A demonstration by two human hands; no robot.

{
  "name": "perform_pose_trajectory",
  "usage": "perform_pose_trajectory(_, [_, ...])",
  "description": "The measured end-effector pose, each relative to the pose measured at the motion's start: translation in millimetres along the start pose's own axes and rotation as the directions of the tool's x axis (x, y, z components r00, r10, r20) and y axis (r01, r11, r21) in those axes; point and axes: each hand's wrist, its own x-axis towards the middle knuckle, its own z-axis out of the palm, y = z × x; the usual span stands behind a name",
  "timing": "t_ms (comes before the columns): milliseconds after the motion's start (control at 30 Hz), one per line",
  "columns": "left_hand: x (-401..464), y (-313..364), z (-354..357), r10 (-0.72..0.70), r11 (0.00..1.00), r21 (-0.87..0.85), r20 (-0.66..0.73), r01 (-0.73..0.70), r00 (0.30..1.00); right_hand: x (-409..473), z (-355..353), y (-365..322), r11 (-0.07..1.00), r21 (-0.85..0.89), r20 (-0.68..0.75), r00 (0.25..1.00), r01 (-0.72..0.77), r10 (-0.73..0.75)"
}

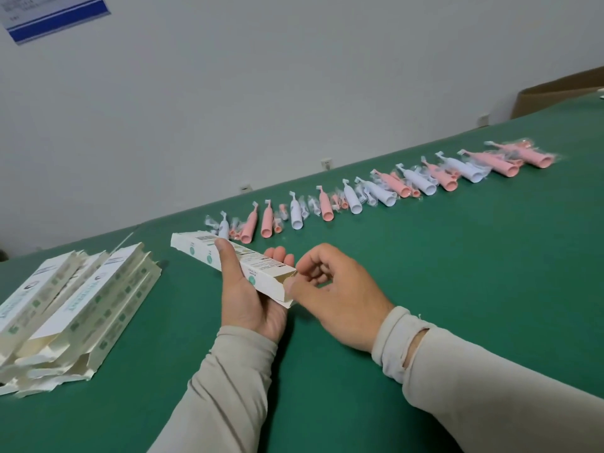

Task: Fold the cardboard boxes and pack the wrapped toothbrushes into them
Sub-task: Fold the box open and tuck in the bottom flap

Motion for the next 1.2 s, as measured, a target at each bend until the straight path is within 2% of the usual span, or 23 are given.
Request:
perform_pose_trajectory(167, [2.9, -5.1, -1.0, -0.040, 0.998, 0.061, 0.102, 0.034, 0.994, -3.0, 5.2, 0.6, 0.994, -0.101, -0.075, 0.997, 0.029, -0.037])
perform_pose_trajectory(333, [-5.5, -15.3, 4.9, -0.057, 0.996, 0.075, 0.220, 0.042, 0.974, 0.1, 4.7, 1.2, 0.999, -0.035, -0.125, 0.992, 0.027, -0.031])
perform_pose_trajectory(500, [-9.6, -19.6, 7.8, -0.026, 0.994, 0.108, 0.284, -0.005, 0.959, 1.0, 2.5, 2.6, 0.998, -0.064, -0.156, 0.987, 0.018, -0.028])
perform_pose_trajectory(567, [-9.1, -18.7, 5.9, -0.066, 0.993, 0.116, 0.251, 0.038, 0.966, 1.6, 0.1, 2.3, 0.995, -0.100, -0.119, 0.992, 0.025, -0.037])
perform_pose_trajectory(667, [-6.0, -11.3, 3.5, -0.176, 0.984, 0.072, 0.172, 0.166, 0.969, 0.2, -6.0, -1.3, 0.984, -0.158, 0.081, 0.994, 0.084, -0.072])
perform_pose_trajectory(767, [-4.8, -4.5, 1.4, -0.173, 0.984, 0.064, 0.110, 0.167, 0.979, -0.1, -8.7, -1.4, 0.921, -0.342, 0.214, 0.970, 0.188, -0.119])
perform_pose_trajectory(867, [-10.0, -5.1, 5.7, -0.164, 0.986, 0.038, 0.166, 0.160, 0.972, 0.6, -8.2, -3.9, 0.898, -0.380, 0.143, 0.973, 0.222, -0.180])
perform_pose_trajectory(933, [-11.2, -4.8, 8.9, -0.146, 0.989, 0.021, 0.155, 0.145, 0.977, 1.7, -10.7, -3.8, 0.897, -0.366, 0.083, 0.969, 0.247, -0.233])
perform_pose_trajectory(1067, [-7.2, -4.2, 9.0, -0.114, 0.993, -0.024, 0.075, 0.116, 0.991, 2.0, -13.2, -0.7, 0.897, -0.356, 0.080, 0.965, 0.261, -0.248])
perform_pose_trajectory(1200, [-8.7, -8.7, 8.1, -0.125, 0.992, 0.015, 0.123, 0.124, 0.984, 2.5, -12.7, -2.7, 0.896, -0.361, 0.057, 0.965, 0.259, -0.255])
